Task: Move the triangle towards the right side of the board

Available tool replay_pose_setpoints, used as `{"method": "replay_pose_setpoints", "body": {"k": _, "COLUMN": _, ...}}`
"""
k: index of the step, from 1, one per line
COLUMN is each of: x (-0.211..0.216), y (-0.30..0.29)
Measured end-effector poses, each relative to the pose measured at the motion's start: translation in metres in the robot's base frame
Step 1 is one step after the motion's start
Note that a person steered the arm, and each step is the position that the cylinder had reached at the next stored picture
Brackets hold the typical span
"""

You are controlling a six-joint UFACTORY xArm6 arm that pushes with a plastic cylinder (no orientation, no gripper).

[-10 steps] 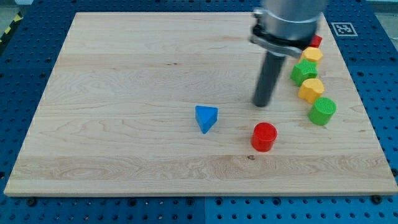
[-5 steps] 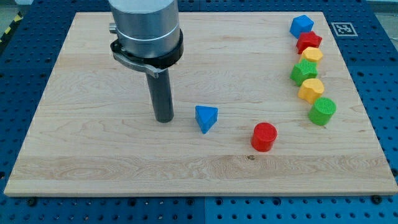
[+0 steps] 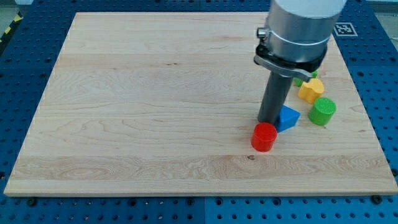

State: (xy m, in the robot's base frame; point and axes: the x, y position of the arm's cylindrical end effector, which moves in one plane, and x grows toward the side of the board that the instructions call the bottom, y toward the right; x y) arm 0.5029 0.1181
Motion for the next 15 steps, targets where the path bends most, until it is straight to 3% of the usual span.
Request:
{"method": "replay_pose_setpoints", "body": {"k": 3, "x": -0.019, "y": 0.004}}
{"method": "replay_pose_setpoints", "body": {"k": 5, "x": -0.010, "y": 0.073}}
{"method": "replay_pose_setpoints", "body": {"k": 9, "x": 0.019, "y": 0.011}}
{"method": "replay_pose_setpoints", "body": {"k": 11, "x": 0.042, "y": 0.021}}
{"method": "replay_pose_setpoints", "body": {"k": 15, "x": 0.045, "y": 0.063}}
